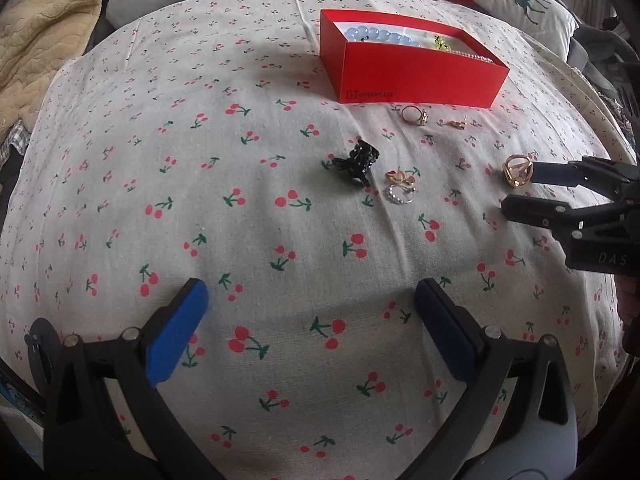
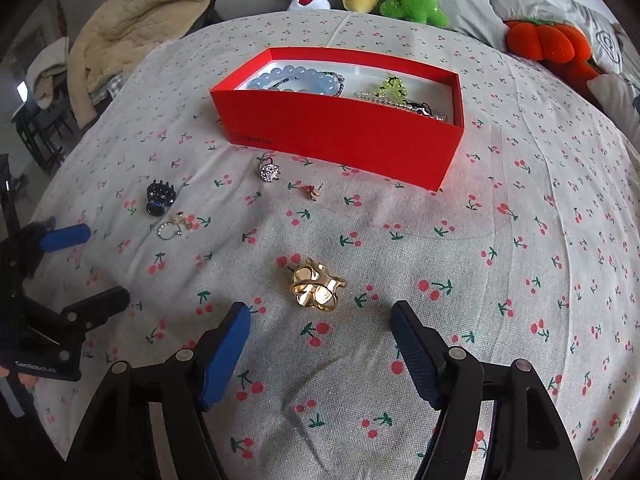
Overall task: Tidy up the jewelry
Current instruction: 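Close the right tool on the gold bow-shaped charm, then grasp the black hair clip with the left tool while the right tool holds the gold bow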
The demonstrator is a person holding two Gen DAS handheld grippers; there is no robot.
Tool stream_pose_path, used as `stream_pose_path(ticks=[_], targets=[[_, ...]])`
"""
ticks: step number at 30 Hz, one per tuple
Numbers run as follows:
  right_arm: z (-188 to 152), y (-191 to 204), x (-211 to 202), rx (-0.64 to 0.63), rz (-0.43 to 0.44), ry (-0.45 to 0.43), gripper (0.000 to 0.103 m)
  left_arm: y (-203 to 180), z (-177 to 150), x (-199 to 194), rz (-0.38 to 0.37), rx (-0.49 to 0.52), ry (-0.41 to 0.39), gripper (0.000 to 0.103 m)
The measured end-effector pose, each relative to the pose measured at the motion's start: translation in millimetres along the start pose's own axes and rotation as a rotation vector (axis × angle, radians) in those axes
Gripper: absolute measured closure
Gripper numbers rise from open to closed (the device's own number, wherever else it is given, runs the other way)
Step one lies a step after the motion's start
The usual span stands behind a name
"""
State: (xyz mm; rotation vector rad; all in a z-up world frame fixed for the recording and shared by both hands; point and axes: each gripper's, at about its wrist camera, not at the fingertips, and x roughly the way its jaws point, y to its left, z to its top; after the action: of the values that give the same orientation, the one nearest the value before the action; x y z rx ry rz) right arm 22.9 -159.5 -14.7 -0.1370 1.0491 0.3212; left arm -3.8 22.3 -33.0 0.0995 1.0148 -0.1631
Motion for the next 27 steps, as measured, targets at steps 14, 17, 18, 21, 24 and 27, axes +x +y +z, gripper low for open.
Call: stream_pose_path(ticks=[14,17,18,21,24,27], targets=[[8,3,-3,0.001,-0.016,0.005,0.08,7,9,-5,-0.04,-0.044,-0.02,0.011],[6,3,-9,-0.004,-0.01,-0.005,0.079,5,14,-6,-0.055,-0.048,-0.029,0.019],[5,4,-10,-0.003,-0.008,-0.007,0.079,5,15,-6,-0.062,-0.049,-0.032,0.021],[3,4,-15,0.002,0.001,-0.004,0.079,3,19,-6,-0.084,-0.051,-0.044,0.029],[1,5,-18,-0.001,0.009,-0.008,0.079,1,23,-6,-0.117,-0.053,-0.057,0.04],[1,4,-21,0.003,0.016,-0.012,0.079,-2,28,-4,-0.136,-0.056,-0.069,0.042]])
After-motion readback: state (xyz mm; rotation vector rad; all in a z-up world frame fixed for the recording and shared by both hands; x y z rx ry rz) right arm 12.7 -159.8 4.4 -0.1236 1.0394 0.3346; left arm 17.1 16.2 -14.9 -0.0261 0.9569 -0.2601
